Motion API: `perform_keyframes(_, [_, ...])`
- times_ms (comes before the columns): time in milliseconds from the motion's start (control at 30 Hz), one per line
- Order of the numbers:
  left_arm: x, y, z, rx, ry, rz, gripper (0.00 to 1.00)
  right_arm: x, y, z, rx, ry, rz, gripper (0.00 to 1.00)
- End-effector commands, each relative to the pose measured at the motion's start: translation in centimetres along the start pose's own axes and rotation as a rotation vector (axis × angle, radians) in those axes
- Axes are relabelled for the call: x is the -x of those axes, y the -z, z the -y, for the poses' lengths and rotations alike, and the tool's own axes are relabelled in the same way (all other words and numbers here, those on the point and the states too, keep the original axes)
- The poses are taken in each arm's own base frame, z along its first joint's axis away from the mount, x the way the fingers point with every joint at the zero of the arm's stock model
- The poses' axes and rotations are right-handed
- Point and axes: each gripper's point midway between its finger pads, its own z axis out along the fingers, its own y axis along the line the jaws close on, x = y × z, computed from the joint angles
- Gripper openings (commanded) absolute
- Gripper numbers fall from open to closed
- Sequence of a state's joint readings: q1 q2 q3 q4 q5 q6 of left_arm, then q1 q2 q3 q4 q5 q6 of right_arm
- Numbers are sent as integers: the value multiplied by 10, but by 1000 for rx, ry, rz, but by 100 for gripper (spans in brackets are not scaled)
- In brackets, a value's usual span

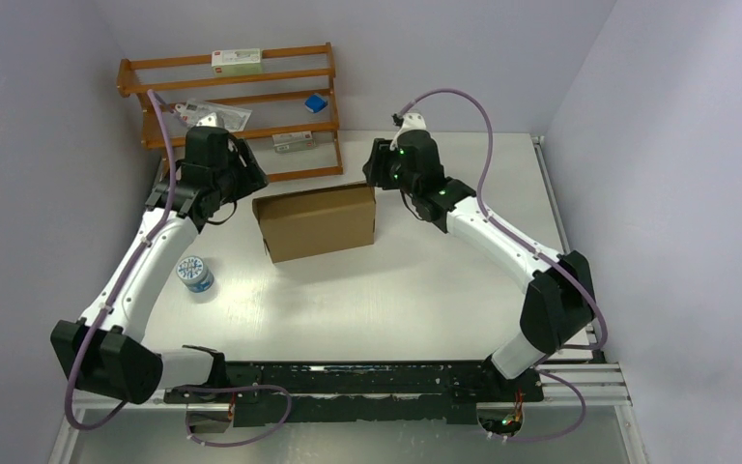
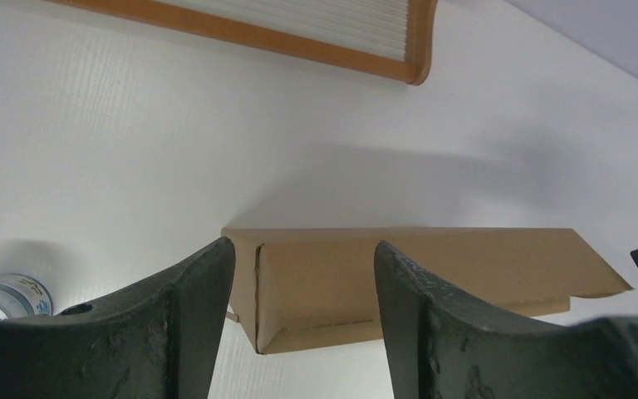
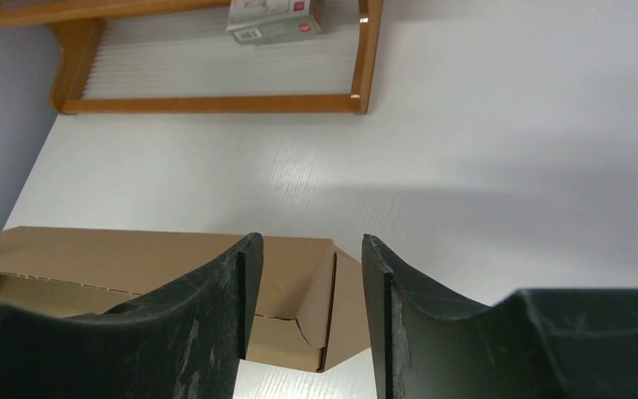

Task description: Fold the paper box

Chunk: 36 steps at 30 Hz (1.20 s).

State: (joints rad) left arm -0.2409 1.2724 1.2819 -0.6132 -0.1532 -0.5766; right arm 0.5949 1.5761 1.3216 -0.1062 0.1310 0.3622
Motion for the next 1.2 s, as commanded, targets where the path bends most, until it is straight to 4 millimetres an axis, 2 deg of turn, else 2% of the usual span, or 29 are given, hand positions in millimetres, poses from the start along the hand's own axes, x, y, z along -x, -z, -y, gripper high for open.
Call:
perform_keyframes(0, [-3,-11,-7,15,20,-14,65,-22,-4,-2,32,-27,-66,50])
perform_keyframes(233, [-16,-17,-4,-15,34,-59,52,-41,-4,0,40,-33,-102,45])
perform_keyframes(500, [-40,-14,-3,-38,79,-144,45,-51,-2,1,43,-48,-112,42])
perform_keyframes(633, [-46,-9,0,-57,164,-149,43,-52,2,-2,44,-56,-91,40])
perform_keyframes(800, [-51,-8,7,-108,241,-142,28,-57,4,-3,29,-60,-71,36])
perform_keyframes(1000, [-61,-12,9,-125,266,-160,10,-73,7,-6,29,-66,-67,31])
perform_keyframes(1167, [-80,-17,1,-126,244,-169,5,-93,10,-1,21,-60,-58,30])
